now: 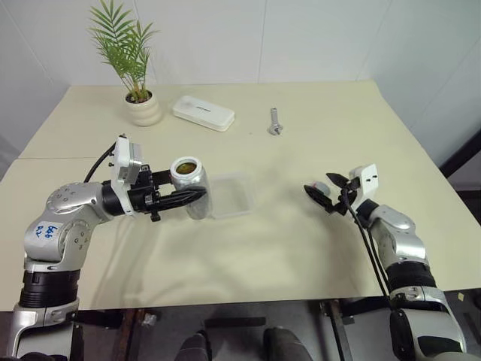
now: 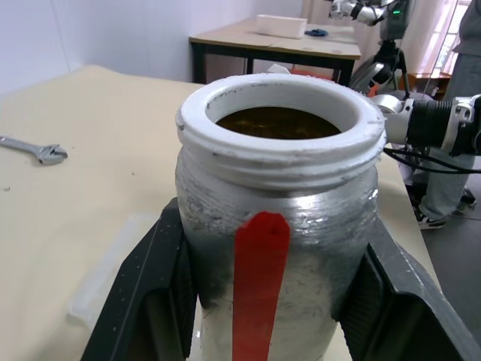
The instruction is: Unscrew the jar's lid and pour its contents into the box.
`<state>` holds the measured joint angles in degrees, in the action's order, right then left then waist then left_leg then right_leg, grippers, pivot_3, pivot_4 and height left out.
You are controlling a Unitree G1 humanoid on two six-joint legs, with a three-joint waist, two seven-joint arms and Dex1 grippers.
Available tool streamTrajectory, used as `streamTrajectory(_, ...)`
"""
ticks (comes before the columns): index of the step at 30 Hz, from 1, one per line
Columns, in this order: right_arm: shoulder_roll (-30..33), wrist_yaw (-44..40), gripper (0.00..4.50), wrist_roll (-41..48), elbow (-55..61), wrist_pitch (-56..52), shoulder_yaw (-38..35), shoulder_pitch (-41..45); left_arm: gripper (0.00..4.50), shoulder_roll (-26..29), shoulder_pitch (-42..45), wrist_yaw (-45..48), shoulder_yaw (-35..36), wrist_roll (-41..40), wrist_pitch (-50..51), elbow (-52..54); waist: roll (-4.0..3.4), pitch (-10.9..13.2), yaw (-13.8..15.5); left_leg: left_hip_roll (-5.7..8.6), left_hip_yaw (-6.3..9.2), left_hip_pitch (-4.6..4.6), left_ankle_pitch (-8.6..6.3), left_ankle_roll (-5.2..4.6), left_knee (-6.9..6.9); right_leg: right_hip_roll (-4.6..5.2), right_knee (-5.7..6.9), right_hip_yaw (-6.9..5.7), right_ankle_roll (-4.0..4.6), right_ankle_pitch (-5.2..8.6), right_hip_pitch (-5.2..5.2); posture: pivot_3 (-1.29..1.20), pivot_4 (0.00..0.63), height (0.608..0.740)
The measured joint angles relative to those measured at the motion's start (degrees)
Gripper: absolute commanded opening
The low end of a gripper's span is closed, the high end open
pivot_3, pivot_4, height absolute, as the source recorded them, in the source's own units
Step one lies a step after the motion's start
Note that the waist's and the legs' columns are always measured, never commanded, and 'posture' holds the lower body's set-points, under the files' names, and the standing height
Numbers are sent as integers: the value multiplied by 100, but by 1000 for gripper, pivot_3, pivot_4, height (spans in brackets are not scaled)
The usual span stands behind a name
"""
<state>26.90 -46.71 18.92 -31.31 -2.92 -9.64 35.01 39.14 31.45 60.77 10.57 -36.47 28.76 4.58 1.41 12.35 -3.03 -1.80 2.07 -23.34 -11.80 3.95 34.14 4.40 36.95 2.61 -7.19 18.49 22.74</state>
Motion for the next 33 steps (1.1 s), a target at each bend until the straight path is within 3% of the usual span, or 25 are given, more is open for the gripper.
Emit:
streamTrajectory(8,958,-857,4447,563,3442,-1743,653,-665,1986,-101,969,-330,-622,912,-332,-1177,0,0,44,-1,3,3,-1,1,1,-6,-5,0,-5,-1,-6,0,150,740)
streamTrajectory(11,1150,-1051,4447,906,4236,-2346,787,-852,1986,-105,1295,-314,-846,1266,-568,-1673,2,1,74,-1,2,2,-1,1,4,-6,-10,0,-6,-2,-8,0,150,740)
streamTrajectory(22,1164,-569,4447,1175,4781,-2724,618,-1302,1986,-519,1858,-715,-1389,2465,-1628,-2451,3,1,155,0,3,-6,-4,-5,8,-6,-25,0,-8,-3,-11,0,150,740)
streamTrajectory(26,1066,-409,4447,1172,4772,-2700,592,-1413,1986,-481,2020,-1881,-1990,4037,-3440,-2945,4,1,145,0,1,-4,-4,-5,10,-6,-23,3,-13,-6,-10,0,150,740)
streamTrajectory(29,988,-312,4447,1173,4762,-2687,578,-1413,1986,-216,2377,-3679,-2617,5846,-4576,-3393,9,4,149,1,1,-6,-4,-5,15,-6,-24,5,-19,-10,-10,0,150,740)
streamTrajectory(30,933,-272,4447,1173,4752,-2686,575,-1413,1986,-35,2628,-4615,-2981,6773,-4836,-3507,16,8,153,2,1,-8,-4,-6,16,-6,-25,5,-23,-12,-10,0,150,740)
streamTrajectory(33,839,-225,4447,1173,4722,-2686,576,-1412,1986,227,3187,-6270,-3603,8448,-5200,-3583,17,8,167,7,-4,-13,-7,-11,14,-2,-44,8,-31,-16,-12,0,150,740)
